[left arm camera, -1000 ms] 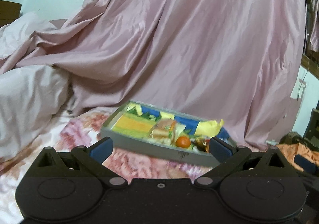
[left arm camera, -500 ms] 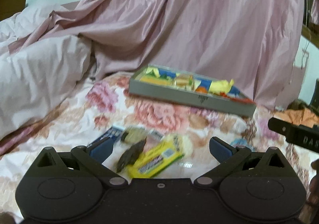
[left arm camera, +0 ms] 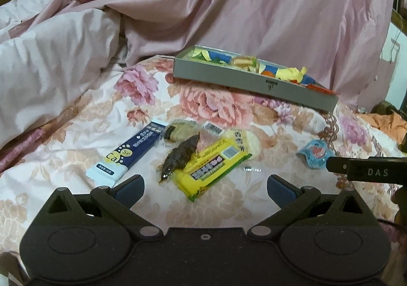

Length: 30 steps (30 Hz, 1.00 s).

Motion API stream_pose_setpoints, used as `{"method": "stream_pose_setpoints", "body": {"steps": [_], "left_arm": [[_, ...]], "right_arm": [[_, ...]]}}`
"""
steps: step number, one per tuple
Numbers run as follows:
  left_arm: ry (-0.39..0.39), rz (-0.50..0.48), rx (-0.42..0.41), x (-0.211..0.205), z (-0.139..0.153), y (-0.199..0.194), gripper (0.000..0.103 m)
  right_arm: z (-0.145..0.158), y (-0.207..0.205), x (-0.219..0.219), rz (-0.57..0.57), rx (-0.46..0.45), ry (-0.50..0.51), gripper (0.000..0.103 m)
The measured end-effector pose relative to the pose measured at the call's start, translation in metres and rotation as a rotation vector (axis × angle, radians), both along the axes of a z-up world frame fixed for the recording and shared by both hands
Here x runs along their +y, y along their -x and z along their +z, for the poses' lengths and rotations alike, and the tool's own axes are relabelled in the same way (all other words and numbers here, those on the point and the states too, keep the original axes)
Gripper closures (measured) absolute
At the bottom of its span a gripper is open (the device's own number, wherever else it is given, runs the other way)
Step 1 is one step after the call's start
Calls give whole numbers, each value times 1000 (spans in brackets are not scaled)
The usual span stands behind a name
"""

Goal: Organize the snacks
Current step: 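Move the left tool to the yellow cake bar while the right tool reaches the blue sausage packet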

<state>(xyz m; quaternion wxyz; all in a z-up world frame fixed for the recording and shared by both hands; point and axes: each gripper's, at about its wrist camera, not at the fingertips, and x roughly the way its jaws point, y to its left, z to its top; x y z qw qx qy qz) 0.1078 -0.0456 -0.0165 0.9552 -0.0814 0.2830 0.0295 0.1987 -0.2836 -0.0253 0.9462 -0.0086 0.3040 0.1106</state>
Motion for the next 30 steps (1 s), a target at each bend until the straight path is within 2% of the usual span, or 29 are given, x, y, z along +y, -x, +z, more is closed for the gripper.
{"method": "stream_pose_setpoints", "body": {"steps": [10, 16, 30], "left_arm": [[-22, -51, 44, -2, -12, -12, 1], [-6, -72, 81, 1, -19, -25, 1], [-13, -130, 129, 2, -30, -62, 1]], "right_arm": [[-7, -9, 13, 51, 69, 53, 0], [-11, -14, 19, 77, 107, 62, 0], [-16, -40, 8, 85, 178, -9, 0]]}}
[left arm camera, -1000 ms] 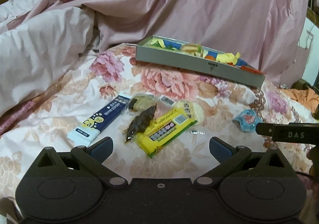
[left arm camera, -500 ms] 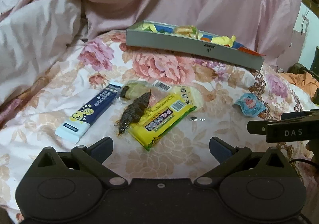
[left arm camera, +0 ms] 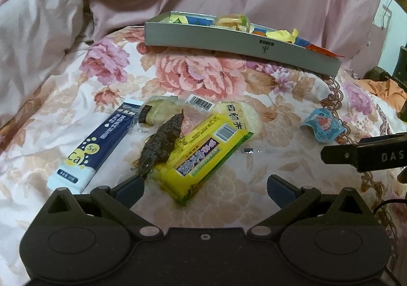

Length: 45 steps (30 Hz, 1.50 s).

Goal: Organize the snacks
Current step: 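Move the left tool to the yellow cake bar while the right tool reaches the blue sausage packet, then close the left tool on the yellow bar while the right tool grips the blue packet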

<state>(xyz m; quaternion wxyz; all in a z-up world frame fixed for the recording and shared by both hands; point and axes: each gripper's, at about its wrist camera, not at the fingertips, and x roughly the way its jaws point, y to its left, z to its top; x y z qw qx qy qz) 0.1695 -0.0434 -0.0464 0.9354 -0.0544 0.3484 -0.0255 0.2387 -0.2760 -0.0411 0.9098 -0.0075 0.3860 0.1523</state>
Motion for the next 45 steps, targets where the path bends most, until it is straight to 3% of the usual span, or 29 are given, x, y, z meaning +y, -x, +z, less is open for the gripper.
{"method": "stream_pose_setpoints", "body": {"steps": [4, 11, 17, 23, 28, 32, 45], "left_arm": [[-6, -20, 11, -1, -2, -12, 1], [-38, -83, 7, -6, -3, -27, 1], [-98, -166, -8, -10, -4, -39, 1], [-110, -237, -19, -10, -4, -53, 1], [-33, -282, 49, -6, -8, -65, 1], [-9, -287, 67, -5, -11, -62, 1], [40, -195, 128, -8, -9, -50, 21]], "right_arm": [[4, -10, -6, 7, -21, 9, 0], [4, -36, -15, 74, -182, 156, 0], [-8, -71, -32, 70, -81, 19, 0], [-17, -83, -34, 108, -66, -12, 0], [-27, -88, -22, 154, -68, 26, 0], [-37, -94, -14, 157, -69, 77, 0], [-37, -84, -12, 236, -65, 58, 6]]}}
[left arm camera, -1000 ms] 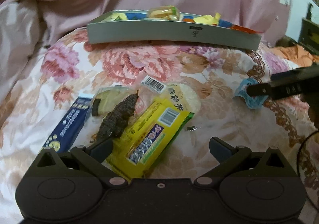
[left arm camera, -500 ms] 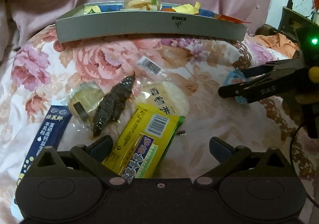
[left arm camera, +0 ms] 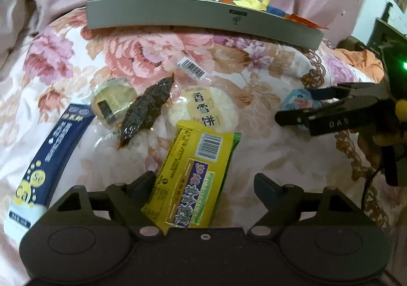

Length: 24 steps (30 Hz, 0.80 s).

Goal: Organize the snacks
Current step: 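Close the left tool on the yellow bar while the right tool grips the blue packet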

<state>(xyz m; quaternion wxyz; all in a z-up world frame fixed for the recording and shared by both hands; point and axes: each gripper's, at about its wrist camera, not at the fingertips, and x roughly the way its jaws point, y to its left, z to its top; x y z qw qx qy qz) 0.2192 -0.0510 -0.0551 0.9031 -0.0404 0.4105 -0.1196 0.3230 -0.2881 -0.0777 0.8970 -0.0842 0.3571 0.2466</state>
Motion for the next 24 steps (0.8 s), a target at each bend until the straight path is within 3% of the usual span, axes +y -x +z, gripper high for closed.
{"method": "stream_pose_setpoints", "body": {"steps": [6, 9, 13, 24], "left_arm": [[6, 35, 15, 2, 2, 4, 32], [1, 48, 18, 2, 3, 5, 37], [0, 63, 20, 3, 3, 6, 41], [-26, 64, 23, 1, 1, 4, 40]], "right_arm": [[3, 12, 9, 69, -8, 22, 9], [2, 21, 19, 154, 16, 8, 9], [0, 39, 42, 273, -32, 65, 9], [-2, 40, 51, 270, -29, 73, 3]]}}
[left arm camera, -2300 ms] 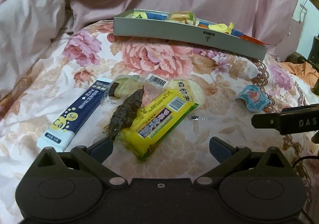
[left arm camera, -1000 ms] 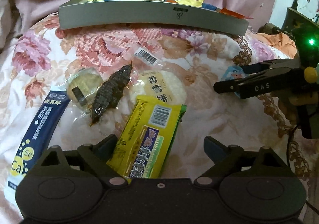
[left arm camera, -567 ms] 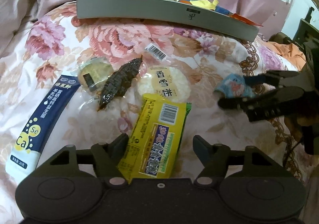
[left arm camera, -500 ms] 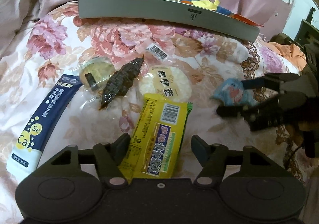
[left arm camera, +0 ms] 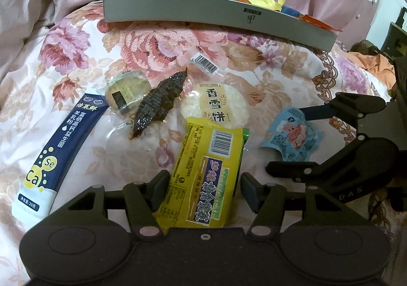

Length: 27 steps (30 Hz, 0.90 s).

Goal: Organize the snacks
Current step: 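Close the left tool on the yellow bar while the right tool grips the blue packet, then carry the yellow bar with the left tool while the right tool carries the blue packet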

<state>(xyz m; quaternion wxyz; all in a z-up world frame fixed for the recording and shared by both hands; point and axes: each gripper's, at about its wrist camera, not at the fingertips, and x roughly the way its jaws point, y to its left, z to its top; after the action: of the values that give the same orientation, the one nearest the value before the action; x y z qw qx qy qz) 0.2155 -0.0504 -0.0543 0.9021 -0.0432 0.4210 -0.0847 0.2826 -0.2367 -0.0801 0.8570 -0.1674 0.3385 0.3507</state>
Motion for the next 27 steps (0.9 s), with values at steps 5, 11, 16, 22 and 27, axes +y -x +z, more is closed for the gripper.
{"method": "stream_pose_setpoints", "body": {"steps": [5, 11, 16, 22, 27], "left_arm": [[-13, 5, 0, -3, 0, -1, 40], [-32, 12, -1, -6, 0, -1, 42], [-41, 26, -1, -4, 2, 0, 50], [-36, 48, -8, -6, 5, 3, 51], [-36, 52, -24, -12, 10, 8, 51]], "right_arm": [[-2, -4, 0, -31, 16, -8, 1], [0, -1, 4, -49, -20, -8, 10], [1, 1, 5, -46, -33, -4, 11], [3, 11, 10, -24, -105, 36, 13], [5, 22, 13, -4, -182, 72, 15]]}}
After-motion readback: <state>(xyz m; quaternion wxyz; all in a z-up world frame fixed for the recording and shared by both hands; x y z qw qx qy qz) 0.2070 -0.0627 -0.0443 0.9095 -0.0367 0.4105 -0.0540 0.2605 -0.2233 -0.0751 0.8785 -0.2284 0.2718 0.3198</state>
